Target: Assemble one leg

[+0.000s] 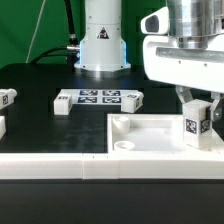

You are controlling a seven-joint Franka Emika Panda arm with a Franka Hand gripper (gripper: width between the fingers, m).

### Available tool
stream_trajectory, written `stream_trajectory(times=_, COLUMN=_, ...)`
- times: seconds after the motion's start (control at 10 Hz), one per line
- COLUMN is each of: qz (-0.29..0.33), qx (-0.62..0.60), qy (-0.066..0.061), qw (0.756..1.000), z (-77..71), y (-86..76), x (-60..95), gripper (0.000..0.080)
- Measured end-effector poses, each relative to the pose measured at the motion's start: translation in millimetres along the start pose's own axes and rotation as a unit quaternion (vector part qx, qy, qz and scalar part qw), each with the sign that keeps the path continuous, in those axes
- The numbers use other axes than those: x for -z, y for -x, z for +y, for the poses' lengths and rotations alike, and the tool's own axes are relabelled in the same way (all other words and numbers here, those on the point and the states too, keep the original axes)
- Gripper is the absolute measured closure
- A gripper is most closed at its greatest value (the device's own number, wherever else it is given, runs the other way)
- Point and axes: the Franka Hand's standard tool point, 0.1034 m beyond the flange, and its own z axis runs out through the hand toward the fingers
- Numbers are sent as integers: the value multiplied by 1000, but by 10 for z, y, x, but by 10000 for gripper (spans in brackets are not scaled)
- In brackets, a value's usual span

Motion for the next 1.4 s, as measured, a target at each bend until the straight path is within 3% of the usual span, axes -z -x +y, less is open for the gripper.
stream_trajectory(times=0.4, qz=-8, qx=-151, qy=-3, qw=988, z=-15, y=17, x=-4, gripper=507)
stream_trajectory(times=0.7, qz=-8, qx=-128, qy=-3, qw=992, z=-16, y=19, x=-4, gripper=507)
stream_trajectory(times=0.9, qz=-8, qx=-93, qy=-4, qw=996, z=-16, y=14, x=-2, gripper=198)
stream_trajectory(times=1.1, qz=-6, qx=24, qy=-3, qw=1000, z=-19, y=29, x=-6, gripper=160)
stream_trajectory(times=1.4, qz=-3, qx=188, qy=-2, qw=982, z=-27, y=58, x=-9, gripper=150)
